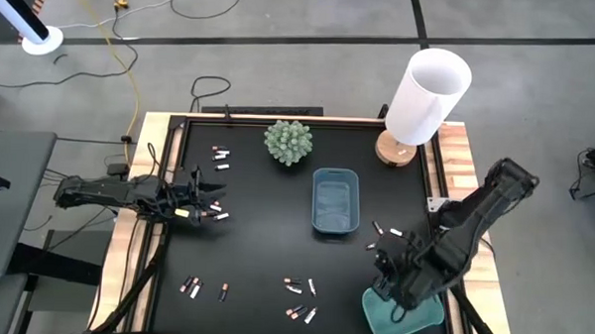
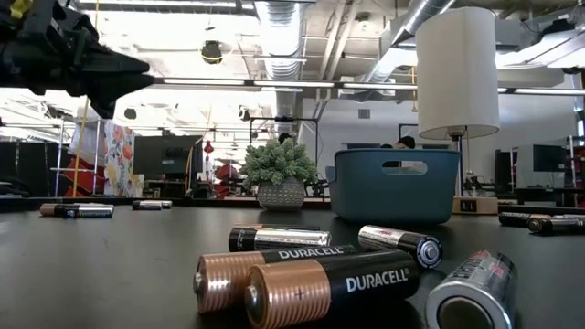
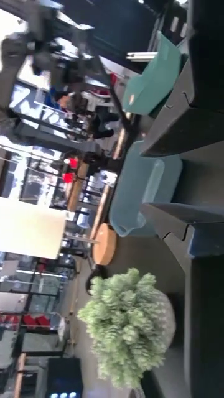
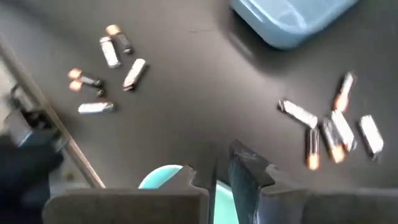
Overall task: Sort batteries
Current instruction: Move the green bin to the center of the table
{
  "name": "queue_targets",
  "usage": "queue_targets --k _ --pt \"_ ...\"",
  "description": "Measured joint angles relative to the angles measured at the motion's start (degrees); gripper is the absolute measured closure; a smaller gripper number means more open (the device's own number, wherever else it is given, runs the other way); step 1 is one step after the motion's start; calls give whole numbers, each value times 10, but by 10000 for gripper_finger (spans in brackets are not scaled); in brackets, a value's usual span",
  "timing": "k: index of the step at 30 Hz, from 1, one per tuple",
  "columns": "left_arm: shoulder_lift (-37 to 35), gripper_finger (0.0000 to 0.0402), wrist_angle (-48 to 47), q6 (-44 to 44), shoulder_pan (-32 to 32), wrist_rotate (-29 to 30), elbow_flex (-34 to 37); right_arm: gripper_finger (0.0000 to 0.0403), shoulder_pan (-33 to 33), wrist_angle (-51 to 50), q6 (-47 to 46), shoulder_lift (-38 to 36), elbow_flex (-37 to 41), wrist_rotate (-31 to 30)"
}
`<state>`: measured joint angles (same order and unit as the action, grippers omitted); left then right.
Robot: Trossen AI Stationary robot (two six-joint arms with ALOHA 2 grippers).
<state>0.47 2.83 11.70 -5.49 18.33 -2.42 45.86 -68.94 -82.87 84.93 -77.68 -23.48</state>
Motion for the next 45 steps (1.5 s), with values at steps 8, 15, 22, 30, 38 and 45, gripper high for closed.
queue_targets --k 8,15,22,30,38,45 --pt "0 277 -23 33 0 0 -2 311 -52 3 193 11 0 113" --pt "0 277 -31 69 0 0 -3 263 -55 7 246 73 0 199" --pt "0 277 -33 95 0 -1 -3 230 -52 -3 328 119 0 242" --pt "0 277 -37 129 -1 -48 -2 240 -33 -32 384 132 0 242" --pt "0 277 -39 144 -1 -57 -2 249 -18 -45 409 138 1 238" --pt "0 277 -40 145 -1 -56 -2 263 -21 -41 411 138 3 236"
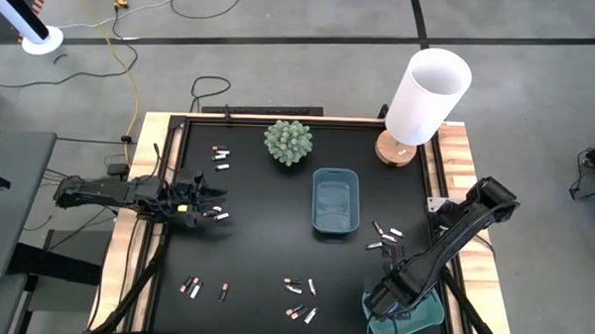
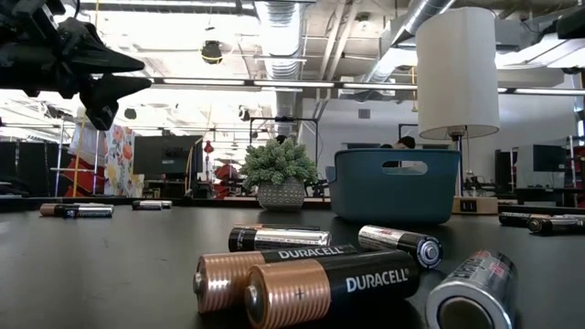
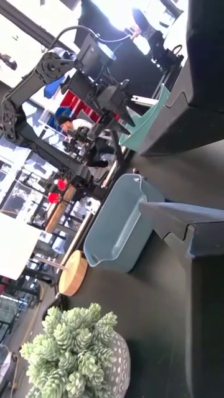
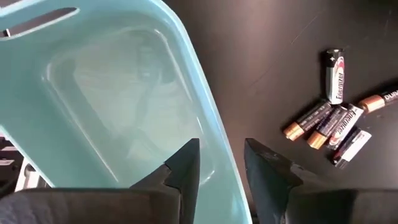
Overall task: Sort batteries
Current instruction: Move the green bin to the center of the table
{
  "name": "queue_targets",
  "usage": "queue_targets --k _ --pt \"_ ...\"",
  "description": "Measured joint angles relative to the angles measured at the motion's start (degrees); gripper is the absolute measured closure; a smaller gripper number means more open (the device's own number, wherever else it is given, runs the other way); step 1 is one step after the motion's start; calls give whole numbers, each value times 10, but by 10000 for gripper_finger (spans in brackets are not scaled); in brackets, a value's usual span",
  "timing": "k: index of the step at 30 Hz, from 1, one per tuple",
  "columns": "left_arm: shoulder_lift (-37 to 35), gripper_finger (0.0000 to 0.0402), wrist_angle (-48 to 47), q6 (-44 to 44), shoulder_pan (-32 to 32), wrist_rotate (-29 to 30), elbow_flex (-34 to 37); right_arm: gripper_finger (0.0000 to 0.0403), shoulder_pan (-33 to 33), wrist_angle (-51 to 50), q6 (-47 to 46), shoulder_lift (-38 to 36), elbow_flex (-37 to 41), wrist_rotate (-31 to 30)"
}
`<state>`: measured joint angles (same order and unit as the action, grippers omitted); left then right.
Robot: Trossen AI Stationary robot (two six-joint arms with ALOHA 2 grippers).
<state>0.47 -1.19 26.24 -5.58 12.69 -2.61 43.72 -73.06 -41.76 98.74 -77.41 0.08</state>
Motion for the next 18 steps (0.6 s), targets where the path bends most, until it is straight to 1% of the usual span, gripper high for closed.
queue_targets --k 3,8,13,16,18 --pt "0 277 -3 0 0 0 0 269 0 13 3 -1 4 0" --pt "0 277 -6 0 0 0 0 275 0 55 2 0 44 0" --pt "0 277 -7 0 0 0 0 281 -3 61 2 0 69 0" --pt "0 277 -7 0 0 -5 0 306 -4 63 -3 0 75 0" --pt "0 277 -7 0 0 -8 0 337 -4 63 -1 0 75 1"
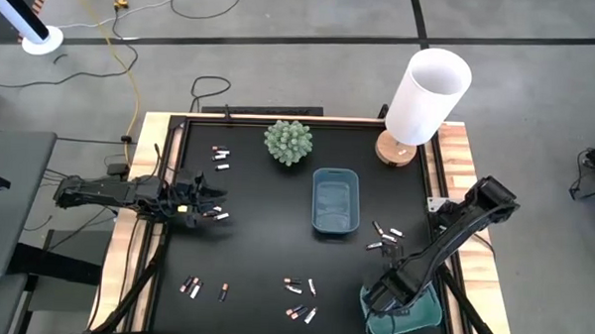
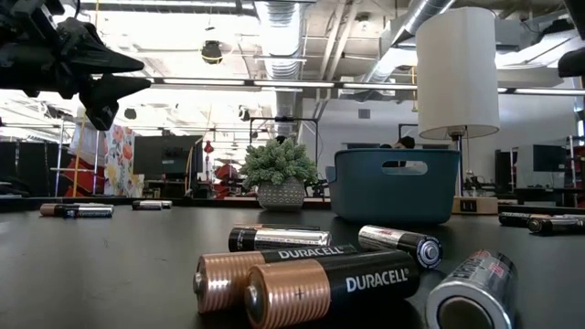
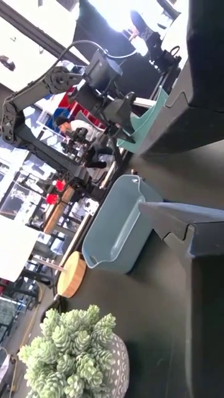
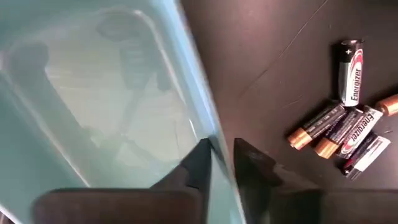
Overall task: Sort batteries
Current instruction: Move the green bin to the center of the table
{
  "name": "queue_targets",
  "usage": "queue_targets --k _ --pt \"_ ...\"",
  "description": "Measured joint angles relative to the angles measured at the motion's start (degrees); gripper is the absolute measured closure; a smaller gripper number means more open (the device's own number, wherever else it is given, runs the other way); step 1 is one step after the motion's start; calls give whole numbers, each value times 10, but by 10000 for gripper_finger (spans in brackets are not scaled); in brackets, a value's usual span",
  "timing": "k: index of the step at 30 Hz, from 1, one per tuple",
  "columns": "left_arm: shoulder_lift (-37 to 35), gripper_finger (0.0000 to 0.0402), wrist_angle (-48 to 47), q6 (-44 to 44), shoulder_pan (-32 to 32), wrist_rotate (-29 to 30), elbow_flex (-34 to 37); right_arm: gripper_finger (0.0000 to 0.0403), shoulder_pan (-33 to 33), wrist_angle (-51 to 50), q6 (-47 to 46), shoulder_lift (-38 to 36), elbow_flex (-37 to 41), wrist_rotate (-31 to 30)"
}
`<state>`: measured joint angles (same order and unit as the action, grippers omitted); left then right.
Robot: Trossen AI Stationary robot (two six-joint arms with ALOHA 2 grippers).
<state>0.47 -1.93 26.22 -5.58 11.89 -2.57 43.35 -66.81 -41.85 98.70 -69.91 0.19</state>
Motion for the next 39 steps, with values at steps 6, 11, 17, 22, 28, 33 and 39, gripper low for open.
queue_targets --k 6,11,17,22,28,33,39 --pt "0 277 -1 0 0 -6 0 392 -2 -3 30 -1 -1 34" --pt "0 277 -1 0 0 -6 0 399 -12 -91 -9 -14 -54 36" --pt "0 277 -1 -19 0 -6 0 401 -44 -172 -119 -67 -163 -37" --pt "0 277 -1 -20 0 -6 1 402 -83 -170 -205 -110 -246 -155" --pt "0 277 -1 -19 0 -6 0 402 -192 -126 -256 -108 -311 -241" --pt "0 277 -1 -19 0 -6 0 403 -303 17 -205 -52 -328 -216" --pt "0 277 -1 -25 0 -6 0 401 -415 67 -247 21 -342 -120"
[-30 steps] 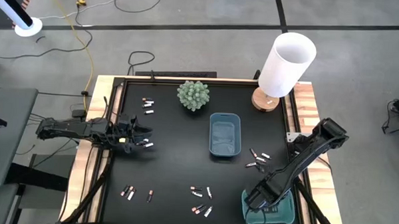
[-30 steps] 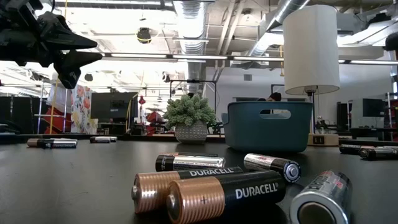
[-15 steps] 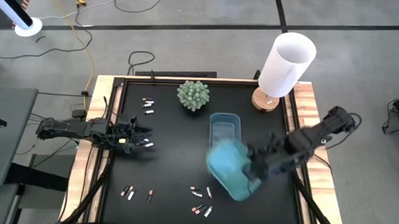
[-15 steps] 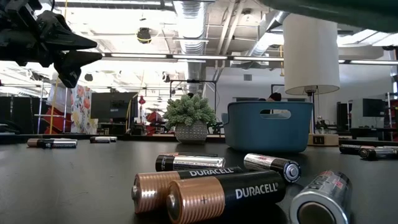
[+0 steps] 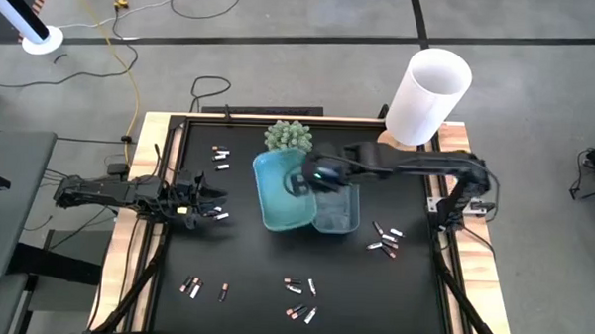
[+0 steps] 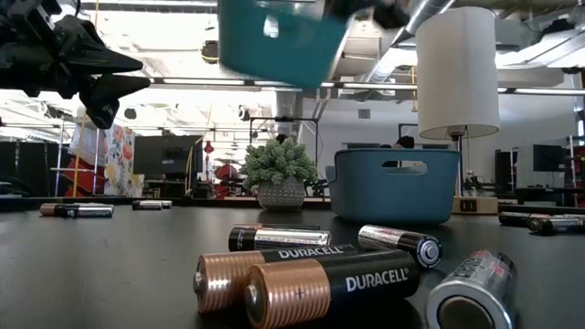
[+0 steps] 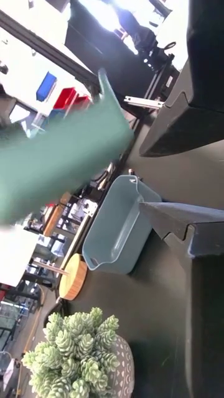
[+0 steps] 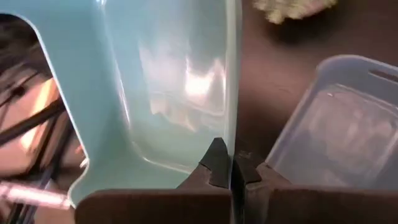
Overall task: Sort batteries
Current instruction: Move the green bin to the center of the table
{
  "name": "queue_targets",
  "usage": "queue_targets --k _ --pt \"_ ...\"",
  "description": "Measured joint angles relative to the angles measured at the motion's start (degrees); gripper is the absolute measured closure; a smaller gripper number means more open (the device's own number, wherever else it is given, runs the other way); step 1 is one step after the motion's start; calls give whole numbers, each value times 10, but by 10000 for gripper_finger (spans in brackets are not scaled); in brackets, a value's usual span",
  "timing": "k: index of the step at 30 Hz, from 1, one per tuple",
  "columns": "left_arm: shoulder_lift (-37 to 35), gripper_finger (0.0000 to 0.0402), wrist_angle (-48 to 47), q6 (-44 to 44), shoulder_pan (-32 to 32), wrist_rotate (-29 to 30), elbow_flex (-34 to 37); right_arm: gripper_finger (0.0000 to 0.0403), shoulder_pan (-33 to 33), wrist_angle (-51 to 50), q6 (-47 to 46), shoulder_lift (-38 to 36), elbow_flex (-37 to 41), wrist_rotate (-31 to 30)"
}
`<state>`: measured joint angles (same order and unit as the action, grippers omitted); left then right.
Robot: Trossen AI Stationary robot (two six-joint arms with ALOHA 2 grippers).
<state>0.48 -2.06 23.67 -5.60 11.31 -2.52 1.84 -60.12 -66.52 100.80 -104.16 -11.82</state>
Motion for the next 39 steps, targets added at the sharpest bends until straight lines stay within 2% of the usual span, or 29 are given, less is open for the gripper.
queue_targets --k 5,8,11,18,22,39 --pt "0 277 0 -5 0 0 0 400 -52 22 -46 66 0 66" --pt "0 277 0 -5 0 0 0 400 -64 49 -60 104 0 121" --pt "0 277 0 -5 0 0 0 399 -73 54 -87 136 1 148" --pt "0 277 -4 -5 0 -9 0 399 -86 48 -113 177 1 166" --pt "0 277 -6 -4 0 -24 0 398 -88 41 -134 184 1 171" --pt "0 277 -9 7 0 -40 0 381 -87 31 -124 186 1 182"
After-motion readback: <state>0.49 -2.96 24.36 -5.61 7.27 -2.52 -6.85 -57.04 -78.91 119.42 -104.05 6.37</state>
